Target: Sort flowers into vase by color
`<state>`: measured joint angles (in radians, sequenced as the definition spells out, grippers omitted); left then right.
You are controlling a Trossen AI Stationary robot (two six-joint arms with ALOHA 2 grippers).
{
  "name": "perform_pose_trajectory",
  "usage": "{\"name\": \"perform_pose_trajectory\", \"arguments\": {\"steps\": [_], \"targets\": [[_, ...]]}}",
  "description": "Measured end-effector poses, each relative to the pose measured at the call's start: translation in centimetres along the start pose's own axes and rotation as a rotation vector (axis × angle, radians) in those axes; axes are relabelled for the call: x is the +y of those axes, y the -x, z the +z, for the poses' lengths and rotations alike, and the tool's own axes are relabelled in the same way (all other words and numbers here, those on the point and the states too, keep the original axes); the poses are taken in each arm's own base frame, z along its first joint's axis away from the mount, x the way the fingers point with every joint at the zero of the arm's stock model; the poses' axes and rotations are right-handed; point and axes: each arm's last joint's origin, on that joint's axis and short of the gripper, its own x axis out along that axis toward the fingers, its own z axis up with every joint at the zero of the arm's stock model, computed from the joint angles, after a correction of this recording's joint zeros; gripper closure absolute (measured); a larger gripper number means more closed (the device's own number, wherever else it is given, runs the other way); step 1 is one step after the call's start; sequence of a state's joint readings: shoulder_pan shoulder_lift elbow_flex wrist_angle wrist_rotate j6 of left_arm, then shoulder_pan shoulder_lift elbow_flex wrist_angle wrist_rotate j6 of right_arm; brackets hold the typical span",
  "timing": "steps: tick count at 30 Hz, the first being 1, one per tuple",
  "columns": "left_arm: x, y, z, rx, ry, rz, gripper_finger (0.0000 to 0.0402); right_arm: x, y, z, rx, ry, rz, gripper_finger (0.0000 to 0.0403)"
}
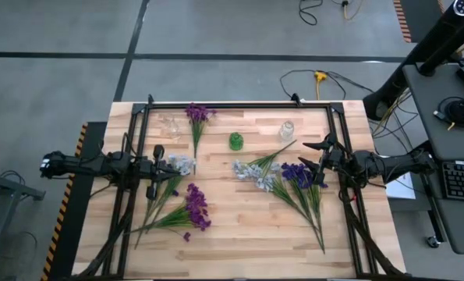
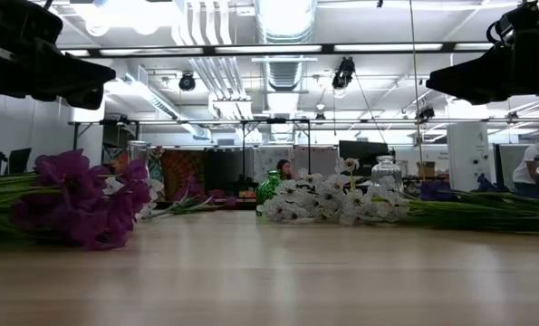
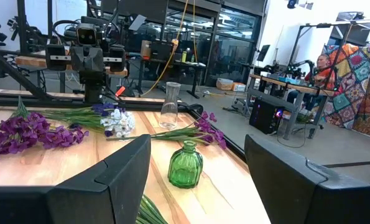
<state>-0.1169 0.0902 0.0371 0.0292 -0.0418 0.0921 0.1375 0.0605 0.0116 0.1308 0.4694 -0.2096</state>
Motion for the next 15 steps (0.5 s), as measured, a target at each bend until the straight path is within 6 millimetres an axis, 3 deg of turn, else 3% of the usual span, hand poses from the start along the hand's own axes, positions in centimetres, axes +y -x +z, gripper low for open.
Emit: {"name": "perform_pose_trajectory", "arguments": {"steps": [13, 15], "targets": [[0.0, 0.0, 0.05, -0.006, 0.001, 0.0, 0.0402, 0.0, 0.0, 0.01, -0.001, -0.001, 0.0, 0.0149], [0.06, -0.01, 0.82, -0.086, 0.09, 0.0, 0.0402, -0.01, 0.0, 0.05, -0.004, -0.046, 0.0, 0.0149]]}}
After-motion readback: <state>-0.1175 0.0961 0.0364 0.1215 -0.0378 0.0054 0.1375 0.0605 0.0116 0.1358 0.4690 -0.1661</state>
